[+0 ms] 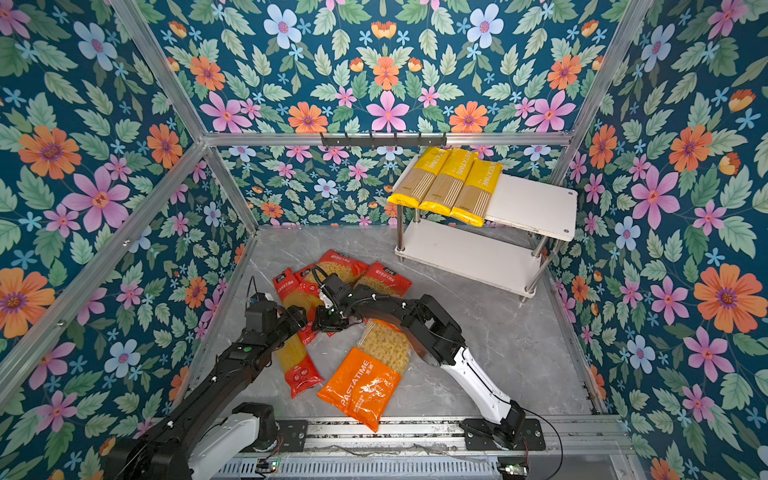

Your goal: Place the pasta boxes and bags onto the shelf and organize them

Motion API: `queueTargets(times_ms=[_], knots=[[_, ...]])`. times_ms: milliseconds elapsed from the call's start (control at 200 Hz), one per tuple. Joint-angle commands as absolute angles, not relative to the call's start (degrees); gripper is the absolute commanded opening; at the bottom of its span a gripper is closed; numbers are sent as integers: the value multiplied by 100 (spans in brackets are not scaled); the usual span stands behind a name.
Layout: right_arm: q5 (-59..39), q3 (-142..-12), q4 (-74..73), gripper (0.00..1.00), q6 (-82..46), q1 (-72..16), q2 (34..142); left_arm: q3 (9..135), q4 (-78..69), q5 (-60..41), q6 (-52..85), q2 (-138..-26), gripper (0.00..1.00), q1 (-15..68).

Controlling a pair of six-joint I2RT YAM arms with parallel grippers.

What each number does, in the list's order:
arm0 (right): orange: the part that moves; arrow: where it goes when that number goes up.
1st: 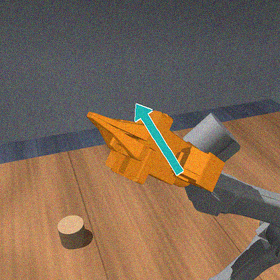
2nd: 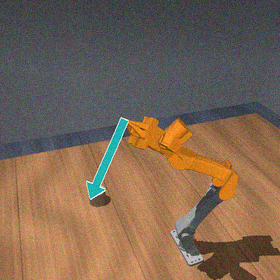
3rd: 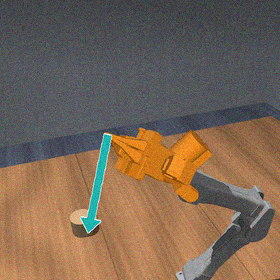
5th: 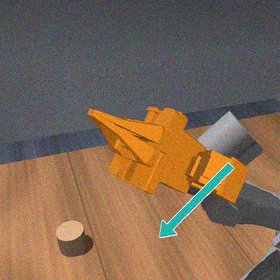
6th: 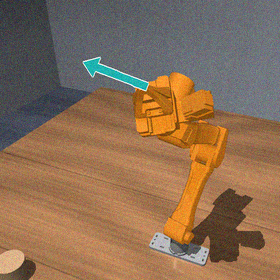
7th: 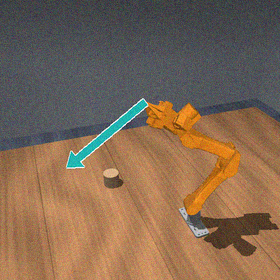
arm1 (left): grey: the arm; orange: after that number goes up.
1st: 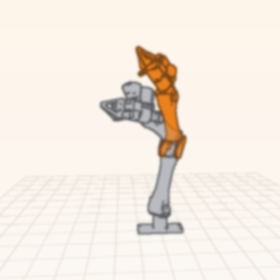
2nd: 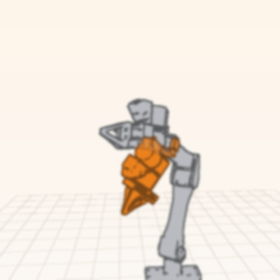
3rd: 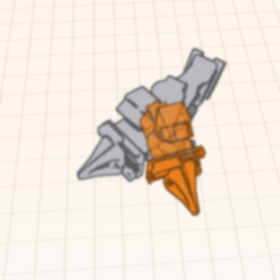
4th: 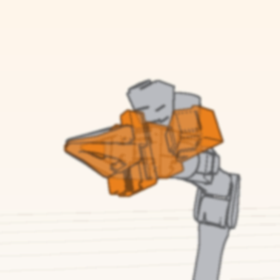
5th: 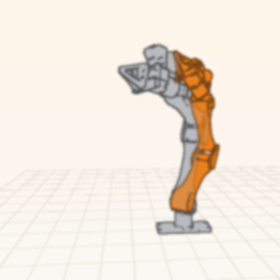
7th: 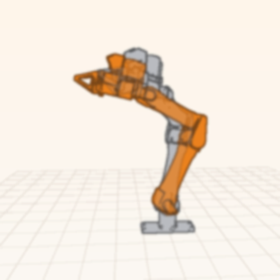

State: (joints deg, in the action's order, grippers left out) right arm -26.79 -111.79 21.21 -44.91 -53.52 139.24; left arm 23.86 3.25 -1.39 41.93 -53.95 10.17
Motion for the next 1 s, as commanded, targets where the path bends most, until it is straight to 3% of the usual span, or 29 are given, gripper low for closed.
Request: queueTargets(times_ms=[0,165,400,805,995], knots=[[-2725,-11246,2296,21,-4451,-5354,13887,2490,201,-198,4285,-5356,73,1011],[-2831,-11050,2289,8,-4240,-5354,13391,2711,519,-72,4210,-5046,73,1011],[-3032,-10285,2653,1,-3674,-5322,12308,3259,831,-155,4123,-4791,73,1011],[-3182,-6492,2645,0,-3559,-4449,9125,3251,225,-767,4464,-5049,70,1171],[-3260,-5044,2340,0,-4266,-4227,7980,3055,-259,-507,4774,-5421,69,2122]])
